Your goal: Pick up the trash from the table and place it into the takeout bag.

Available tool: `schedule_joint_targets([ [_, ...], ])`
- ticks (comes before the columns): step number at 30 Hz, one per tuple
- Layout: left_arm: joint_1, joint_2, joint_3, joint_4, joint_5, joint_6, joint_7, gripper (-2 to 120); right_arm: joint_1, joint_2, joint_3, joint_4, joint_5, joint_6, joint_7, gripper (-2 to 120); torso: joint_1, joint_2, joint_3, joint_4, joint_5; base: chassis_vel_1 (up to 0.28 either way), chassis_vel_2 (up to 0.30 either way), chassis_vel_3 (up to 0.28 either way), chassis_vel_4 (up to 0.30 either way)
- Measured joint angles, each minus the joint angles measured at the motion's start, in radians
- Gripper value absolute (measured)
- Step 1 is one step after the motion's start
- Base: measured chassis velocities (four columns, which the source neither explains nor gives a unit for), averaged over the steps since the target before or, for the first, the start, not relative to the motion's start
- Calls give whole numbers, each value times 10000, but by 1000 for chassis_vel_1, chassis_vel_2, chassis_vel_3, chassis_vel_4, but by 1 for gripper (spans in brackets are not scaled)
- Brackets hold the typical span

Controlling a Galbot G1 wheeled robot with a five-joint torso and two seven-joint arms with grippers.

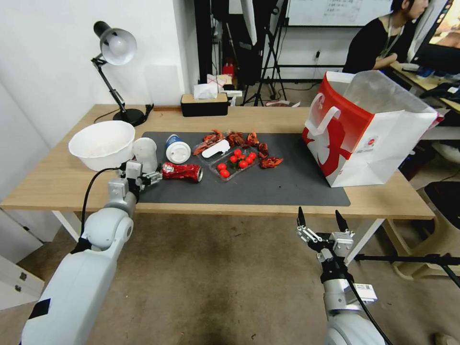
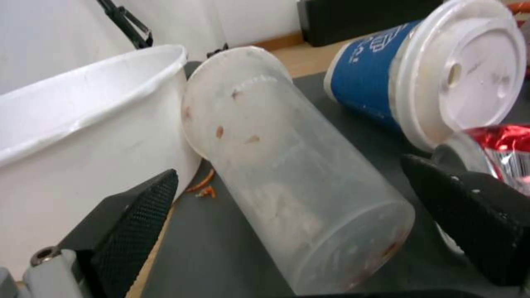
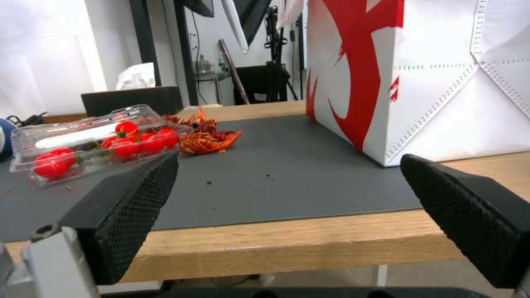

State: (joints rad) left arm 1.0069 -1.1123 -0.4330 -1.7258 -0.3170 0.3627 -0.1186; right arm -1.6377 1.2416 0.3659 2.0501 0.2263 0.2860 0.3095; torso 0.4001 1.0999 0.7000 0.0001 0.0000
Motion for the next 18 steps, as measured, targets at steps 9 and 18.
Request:
schedule_joint_targets([
  [9,-88,26,64,12,6,628,-88,99,-10,43,-3,0,-77,0,35,99,0,0,0,-1,0,0,0,0,0],
  [18,18,76,46,15,16,677,-74,69,20,76,-46,-28,-103,0,58,97,0,0,0,-1,0,0,0,0,0],
])
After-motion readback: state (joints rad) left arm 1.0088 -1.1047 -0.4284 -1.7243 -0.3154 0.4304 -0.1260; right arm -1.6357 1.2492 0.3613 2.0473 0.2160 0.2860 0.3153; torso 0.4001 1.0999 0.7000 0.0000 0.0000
